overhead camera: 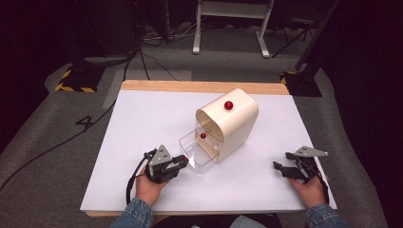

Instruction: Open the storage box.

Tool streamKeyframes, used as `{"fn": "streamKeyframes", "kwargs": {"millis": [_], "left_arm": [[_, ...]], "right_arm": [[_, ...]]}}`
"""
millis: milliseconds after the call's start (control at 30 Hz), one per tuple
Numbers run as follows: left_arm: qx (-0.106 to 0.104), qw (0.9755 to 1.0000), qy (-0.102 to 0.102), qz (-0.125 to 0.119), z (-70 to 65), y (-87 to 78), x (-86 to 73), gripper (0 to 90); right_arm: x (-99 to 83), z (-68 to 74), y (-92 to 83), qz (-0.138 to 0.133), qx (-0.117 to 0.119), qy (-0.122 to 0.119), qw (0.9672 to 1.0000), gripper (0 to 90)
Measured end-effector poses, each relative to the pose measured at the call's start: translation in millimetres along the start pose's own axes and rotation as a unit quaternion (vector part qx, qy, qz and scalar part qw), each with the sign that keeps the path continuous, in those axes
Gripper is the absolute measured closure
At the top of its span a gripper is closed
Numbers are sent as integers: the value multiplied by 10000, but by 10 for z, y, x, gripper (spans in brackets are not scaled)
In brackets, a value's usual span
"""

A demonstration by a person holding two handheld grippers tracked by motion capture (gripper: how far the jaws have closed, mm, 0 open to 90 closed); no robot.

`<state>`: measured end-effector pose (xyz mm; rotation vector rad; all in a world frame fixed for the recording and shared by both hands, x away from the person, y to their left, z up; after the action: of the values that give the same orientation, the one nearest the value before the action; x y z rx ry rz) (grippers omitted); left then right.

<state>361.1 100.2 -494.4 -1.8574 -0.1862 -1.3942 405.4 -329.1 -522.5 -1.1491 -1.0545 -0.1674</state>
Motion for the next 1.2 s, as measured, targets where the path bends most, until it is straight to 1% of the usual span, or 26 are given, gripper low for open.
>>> {"fn": "streamKeyframes", "kwargs": {"millis": [167,200,333,367,433,500,633,700,767,800,833,867,900,933,967,1000,1033,1133,1167,1200], "left_arm": [[-30,10000,-18,8,3,-63,-38,734],[-40,10000,32,18,5,-93,-48,734],[-57,10000,54,1,14,-155,-67,734],[-83,10000,24,9,14,-157,-79,733],[-70,10000,44,54,25,-157,-96,733],[-87,9999,-5,51,32,-151,-114,733],[-91,9999,-1,61,37,-141,-133,727],[-68,9999,34,114,40,-143,-155,690],[-127,9998,-18,157,22,-157,-189,663],[-98,9998,31,161,29,-164,-201,647],[-98,9998,31,161,29,-164,-201,621],[-124,9998,-56,157,24,-171,-210,587],[-124,9998,-56,157,24,-171,-210,568],[-103,9998,-97,119,25,-190,-198,549],[-103,9998,-97,119,25,-190,-198,535],[-58,9999,-83,70,34,-209,-179,535],[-9,9999,-112,-13,42,-243,-137,498],[67,9997,-143,-206,46,-304,-33,476],[67,9997,-143,-206,46,-304,-33,470],[58,9993,-161,-320,40,-327,45,469]], "right_arm": [[1,0,1,-3,10,9,10000,276],[1,-1,0,2,10,9,10000,276],[1,-1,1,1,14,13,10000,276],[1,-1,1,2,14,11,10000,276],[1,-1,1,1,14,14,10000,276],[1,-1,1,2,15,12,10000,276],[1,-1,1,1,14,10,10000,276],[1,-1,1,1,15,12,10000,276],[1,-1,1,0,17,13,10000,276],[1,-1,1,0,17,13,10000,276],[1,-1,1,0,17,13,10000,276],[1,-1,1,3,19,14,10000,276],[1,-1,1,3,19,14,10000,276],[1,-1,1,2,14,12,10000,276],[1,-1,1,2,14,12,10000,276],[1,-1,1,2,16,15,10000,276],[1,-1,1,3,16,13,10000,276],[1,-1,1,4,15,12,10000,276],[1,-1,1,4,15,12,10000,276],[1,-1,1,5,8,6,10000,276]]}}
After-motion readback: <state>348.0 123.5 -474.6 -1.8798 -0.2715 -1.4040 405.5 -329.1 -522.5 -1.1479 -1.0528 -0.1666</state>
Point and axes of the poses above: each handheld gripper's, and its own axes: y roughly forward along the jaws, x roughly out of its top, z roughly to its left, the point moved 6 cm from there along y, roughly forward along the jaws, and after that the axes turned 3 degrees about x, right-handed, at the moved point
